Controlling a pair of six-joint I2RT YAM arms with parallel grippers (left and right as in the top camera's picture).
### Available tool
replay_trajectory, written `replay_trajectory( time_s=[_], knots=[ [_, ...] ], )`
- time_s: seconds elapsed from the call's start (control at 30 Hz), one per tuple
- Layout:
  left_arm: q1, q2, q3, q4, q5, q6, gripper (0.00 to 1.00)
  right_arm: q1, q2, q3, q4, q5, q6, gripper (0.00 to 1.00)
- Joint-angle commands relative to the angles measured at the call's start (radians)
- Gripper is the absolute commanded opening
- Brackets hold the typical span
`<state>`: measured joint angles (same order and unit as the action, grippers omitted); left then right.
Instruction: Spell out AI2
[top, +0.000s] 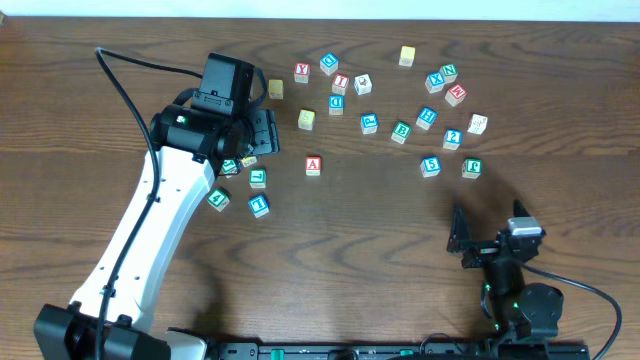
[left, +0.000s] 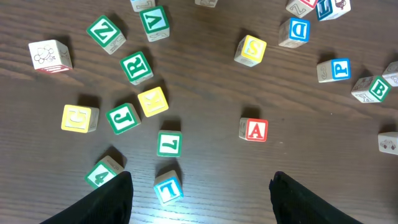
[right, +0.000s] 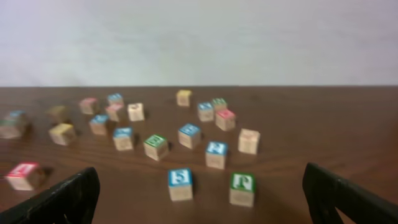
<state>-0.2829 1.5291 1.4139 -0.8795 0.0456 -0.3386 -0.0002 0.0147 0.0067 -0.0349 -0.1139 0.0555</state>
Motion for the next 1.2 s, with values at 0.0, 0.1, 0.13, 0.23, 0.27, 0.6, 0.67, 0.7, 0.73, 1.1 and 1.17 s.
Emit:
replay_trajectory(
  time_s=[0.0, 0.1, 0.13, 0.23, 0.27, 0.6, 0.67, 0.7, 0.73, 1.1, 1.17],
  knots=[
    [0.005, -0.011, -0.004, -0.003, -0.013, 0.025, 0.70, -0.006, -0.008, -0.001, 0.029, -0.133, -0.001, 0.99],
    [0.006, -0.011, -0.004, -0.002, -0.014, 0.033, 0.70, -0.006, -0.008, 0.000, 0.043, -0.155, -0.002, 0.99],
    [0.008, -0.011, -0.004, -0.002, -0.014, 0.032, 0.70, -0.006, -0.008, 0.004, 0.042, -0.155, -0.002, 0.99],
    [0.017, -0.011, -0.004, -0.003, -0.013, 0.033, 0.70, -0.006, -0.008, 0.024, 0.034, -0.163, -0.002, 0.99],
    [0.019, -0.011, -0.004, -0.003, -0.013, 0.032, 0.70, -0.006, -0.008, 0.036, 0.023, -0.163, -0.002, 0.99],
    [0.021, -0.011, -0.004, 0.005, -0.013, 0.032, 0.70, -0.006, 0.172, 0.282, -0.125, -0.182, -0.058, 0.99],
    [0.021, -0.011, -0.004, 0.005, -0.013, 0.032, 0.70, -0.006, 0.241, 0.333, -0.141, -0.207, -0.065, 0.99],
    [0.021, -0.011, -0.004, 0.005, -0.013, 0.032, 0.70, -0.006, 0.282, 0.363, -0.151, -0.222, -0.071, 0.99],
    [0.021, -0.011, -0.004, 0.004, -0.013, 0.032, 0.70, -0.006, 0.316, 0.388, -0.161, -0.232, -0.073, 0.99],
    [0.021, -0.011, -0.004, 0.002, -0.013, 0.032, 0.70, -0.006, 0.678, 0.677, -0.400, -0.233, -0.124, 0.99],
    [0.021, -0.011, -0.004, 0.002, -0.013, 0.032, 0.70, -0.006, 0.748, 0.732, -0.445, -0.233, -0.128, 0.99]
  ],
)
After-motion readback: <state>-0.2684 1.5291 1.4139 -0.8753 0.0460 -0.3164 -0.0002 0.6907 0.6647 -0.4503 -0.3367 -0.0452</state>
